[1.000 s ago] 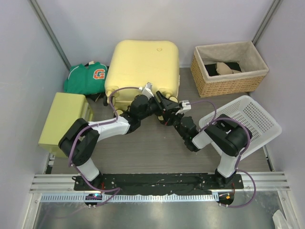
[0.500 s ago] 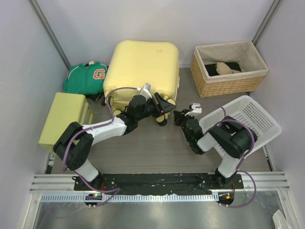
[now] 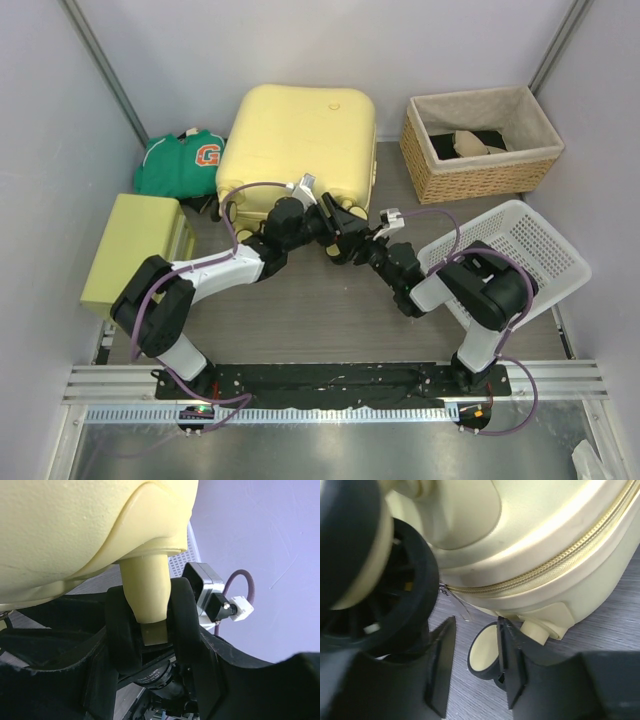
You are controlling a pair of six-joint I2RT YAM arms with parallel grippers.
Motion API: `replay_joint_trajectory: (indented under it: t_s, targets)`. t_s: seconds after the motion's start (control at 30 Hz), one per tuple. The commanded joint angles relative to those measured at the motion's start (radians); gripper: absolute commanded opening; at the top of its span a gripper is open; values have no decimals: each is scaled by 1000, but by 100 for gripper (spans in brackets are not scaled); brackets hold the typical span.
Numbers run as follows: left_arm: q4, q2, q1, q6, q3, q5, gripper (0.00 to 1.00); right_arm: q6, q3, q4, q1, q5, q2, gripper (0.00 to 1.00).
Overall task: Open, take out, and arrange the luggage
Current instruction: Unzip the luggage at the center of the board.
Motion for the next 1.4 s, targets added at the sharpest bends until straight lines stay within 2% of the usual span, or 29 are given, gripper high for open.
replay_joint_trajectory:
  t_s: [0.0,0.07,0.4,0.63,1.0,1.37]
  targets:
    - [255,-87,-12,-45,70,62,0,19,78,375,-2,-44,37,51]
    - [260,-82,-22,-47,76,64,0,23,88,375,-5,-42,54,54]
    - [280,-76,-32,-60,67,61,0,16,114,375,-6,-110,47,51]
    - [286,-62,-49,-65,72,56,0,20,149,375,-6,-117,56,45]
    - [311,-47,-68,-79,72,49,0,17,183,375,1,-114,56,44]
    - [329,-45,-72,-88,72,41,0,3,181,375,23,-93,54,36]
